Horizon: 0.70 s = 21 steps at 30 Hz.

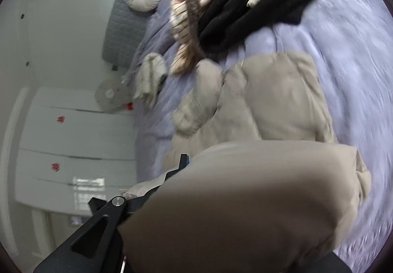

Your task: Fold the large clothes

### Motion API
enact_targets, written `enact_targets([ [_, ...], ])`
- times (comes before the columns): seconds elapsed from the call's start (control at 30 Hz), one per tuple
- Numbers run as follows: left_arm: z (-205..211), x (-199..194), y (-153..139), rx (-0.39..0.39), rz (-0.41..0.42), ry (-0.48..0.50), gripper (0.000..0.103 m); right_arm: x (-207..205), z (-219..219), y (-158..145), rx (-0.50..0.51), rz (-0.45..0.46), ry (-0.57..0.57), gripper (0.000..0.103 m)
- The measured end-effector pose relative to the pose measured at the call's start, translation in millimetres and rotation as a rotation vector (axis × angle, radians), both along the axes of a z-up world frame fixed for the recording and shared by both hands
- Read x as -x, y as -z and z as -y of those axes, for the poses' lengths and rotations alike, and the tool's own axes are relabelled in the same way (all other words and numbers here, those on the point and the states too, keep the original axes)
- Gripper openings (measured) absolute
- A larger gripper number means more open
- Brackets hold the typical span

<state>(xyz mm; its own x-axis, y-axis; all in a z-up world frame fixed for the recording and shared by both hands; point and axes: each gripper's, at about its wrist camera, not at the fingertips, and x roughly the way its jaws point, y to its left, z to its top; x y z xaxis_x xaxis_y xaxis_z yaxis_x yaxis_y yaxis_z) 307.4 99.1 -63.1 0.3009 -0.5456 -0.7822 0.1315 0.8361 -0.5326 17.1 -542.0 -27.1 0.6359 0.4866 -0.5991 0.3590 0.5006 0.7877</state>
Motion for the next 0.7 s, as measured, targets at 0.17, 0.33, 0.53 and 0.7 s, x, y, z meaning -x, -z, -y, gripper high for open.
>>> enact_targets([
  [0.17,22.0,-48.8,40.5,-0.096,-0.073,0.016,0.015,-45.6,11.9,38.0,0.004,-0.083,0.04,0.009],
  [0.33,33.1,-48.2,32.6,-0.199,-0.041,0.113,0.038,-60.5,15.7,56.7,0.001,-0.133,0.081,0.009],
  [0.53,28.8,-26.6,-12.5,-0.391,0.162,0.15,0.094,-69.6,16.8,58.4,0.029,-0.17,0.057,0.013],
  [0.7,25.4,-23.2,-23.3,-0.436,0.227,0.1,0.094,-83.7,4.8,37.1,0.155,-0.206,-0.036,0.027],
])
